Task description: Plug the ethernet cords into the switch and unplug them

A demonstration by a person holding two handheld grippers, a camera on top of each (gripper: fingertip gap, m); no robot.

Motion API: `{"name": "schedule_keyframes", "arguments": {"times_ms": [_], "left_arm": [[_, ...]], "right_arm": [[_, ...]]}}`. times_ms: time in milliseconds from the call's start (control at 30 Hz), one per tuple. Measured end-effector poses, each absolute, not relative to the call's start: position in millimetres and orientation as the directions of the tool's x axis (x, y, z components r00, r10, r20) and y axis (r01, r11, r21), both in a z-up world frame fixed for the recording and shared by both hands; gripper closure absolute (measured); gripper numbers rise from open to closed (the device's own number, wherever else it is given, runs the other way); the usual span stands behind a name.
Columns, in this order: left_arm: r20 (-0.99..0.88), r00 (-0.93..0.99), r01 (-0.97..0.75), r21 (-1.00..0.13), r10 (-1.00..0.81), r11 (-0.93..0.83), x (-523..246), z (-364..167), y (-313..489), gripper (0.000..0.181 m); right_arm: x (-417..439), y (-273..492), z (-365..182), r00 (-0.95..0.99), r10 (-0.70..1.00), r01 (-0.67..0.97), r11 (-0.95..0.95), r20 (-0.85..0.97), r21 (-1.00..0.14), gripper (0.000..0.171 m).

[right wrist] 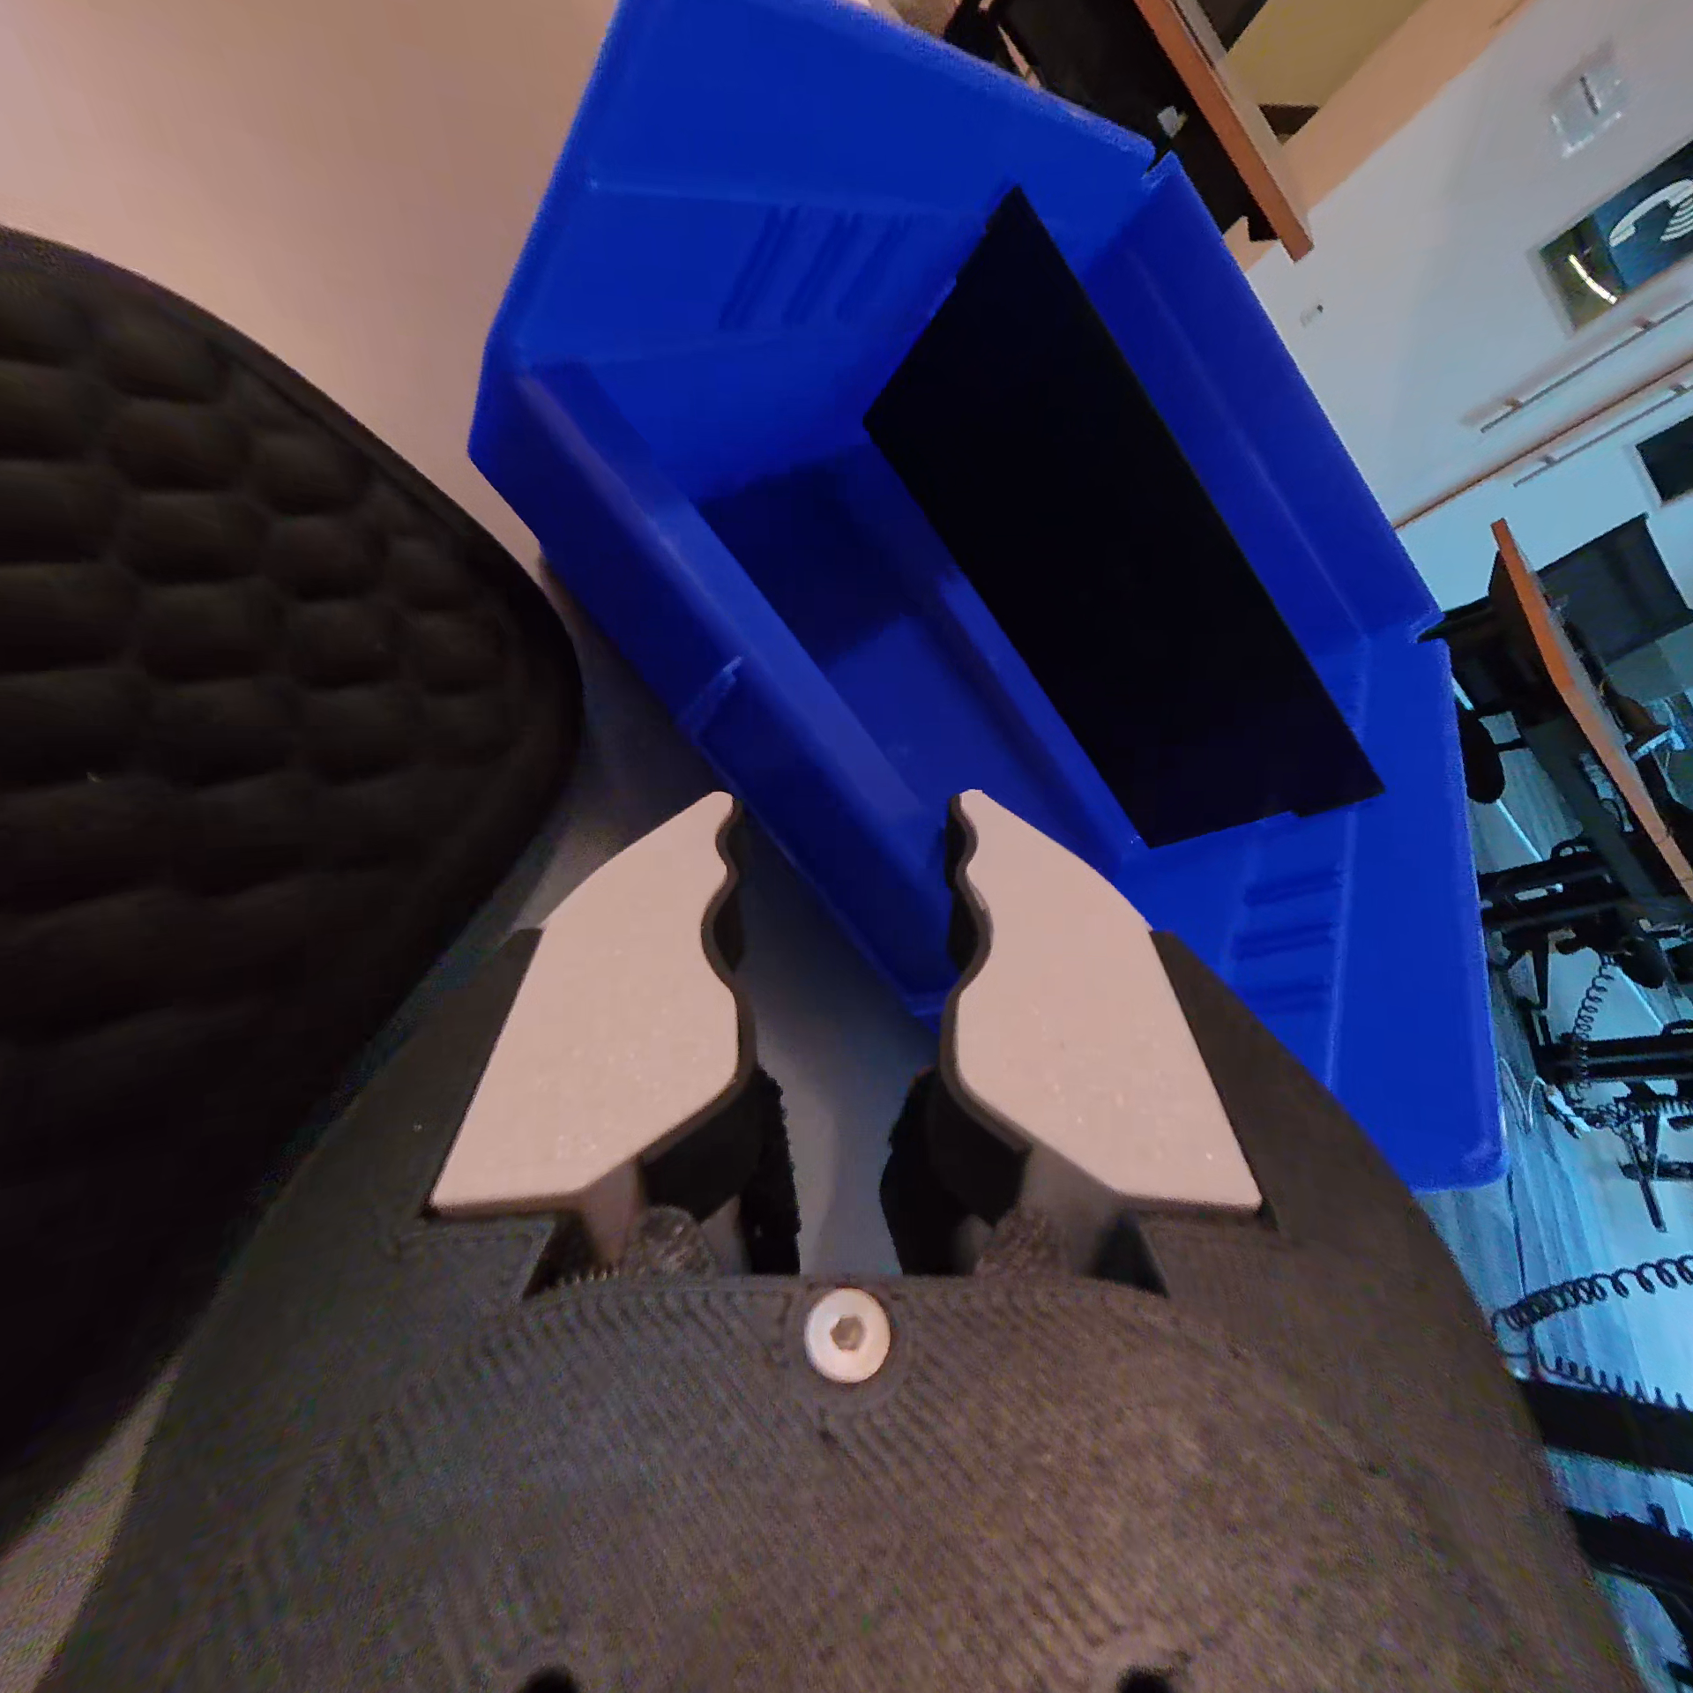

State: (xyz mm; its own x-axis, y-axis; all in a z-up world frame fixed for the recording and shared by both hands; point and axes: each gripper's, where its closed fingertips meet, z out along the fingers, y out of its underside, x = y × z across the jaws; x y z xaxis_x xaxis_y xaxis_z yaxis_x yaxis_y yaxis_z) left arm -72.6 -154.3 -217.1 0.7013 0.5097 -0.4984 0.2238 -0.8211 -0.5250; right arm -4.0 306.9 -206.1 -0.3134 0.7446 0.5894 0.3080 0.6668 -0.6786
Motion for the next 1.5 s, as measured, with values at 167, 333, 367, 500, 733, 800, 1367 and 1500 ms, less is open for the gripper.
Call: {"name": "schedule_keyframes", "arguments": {"times_ms": [167,333,367,500,733,800,1367,1500], "left_arm": [[-0.512,0.657,0.288,-0.508,0.554,-0.812,-55,-216,-196,0.138],[-0.467,0.685,0.379,-0.428,0.560,-0.821,-24,-218,-240,0.139],[-0.453,0.696,0.393,-0.408,0.557,-0.824,-17,-218,-248,0.139],[-0.379,0.758,0.415,-0.348,0.531,-0.841,14,-220,-268,0.141],[-0.236,0.808,0.462,-0.314,0.540,-0.829,58,-220,-278,0.140],[-0.196,0.796,0.496,-0.330,0.572,-0.803,60,-218,-274,0.138],[-0.134,0.385,0.213,-0.950,0.913,-0.229,-21,-63,-266,0.124],[-0.016,0.304,0.416,-0.897,0.952,-0.148,-74,-94,-298,0.127]], "right_arm": [[12,330,-207,-0.316,0.753,0.349,0.658,0.577,-0.667,0.129],[34,352,-207,-0.337,0.755,0.399,0.656,0.563,-0.641,0.129],[39,355,-207,-0.346,0.750,0.401,0.662,0.564,-0.633,0.129],[63,366,-207,-0.395,0.724,0.381,0.689,0.565,-0.616,0.130],[102,382,-208,-0.446,0.709,0.408,0.704,0.547,-0.581,0.129],[105,381,-206,-0.445,0.716,0.422,0.698,0.538,-0.579,0.128],[113,195,-23,-0.628,0.654,-0.538,0.027,0.421,-0.843,0.114],[81,137,-65,-0.775,0.515,-0.423,0.011,0.368,-0.906,0.111]]}}
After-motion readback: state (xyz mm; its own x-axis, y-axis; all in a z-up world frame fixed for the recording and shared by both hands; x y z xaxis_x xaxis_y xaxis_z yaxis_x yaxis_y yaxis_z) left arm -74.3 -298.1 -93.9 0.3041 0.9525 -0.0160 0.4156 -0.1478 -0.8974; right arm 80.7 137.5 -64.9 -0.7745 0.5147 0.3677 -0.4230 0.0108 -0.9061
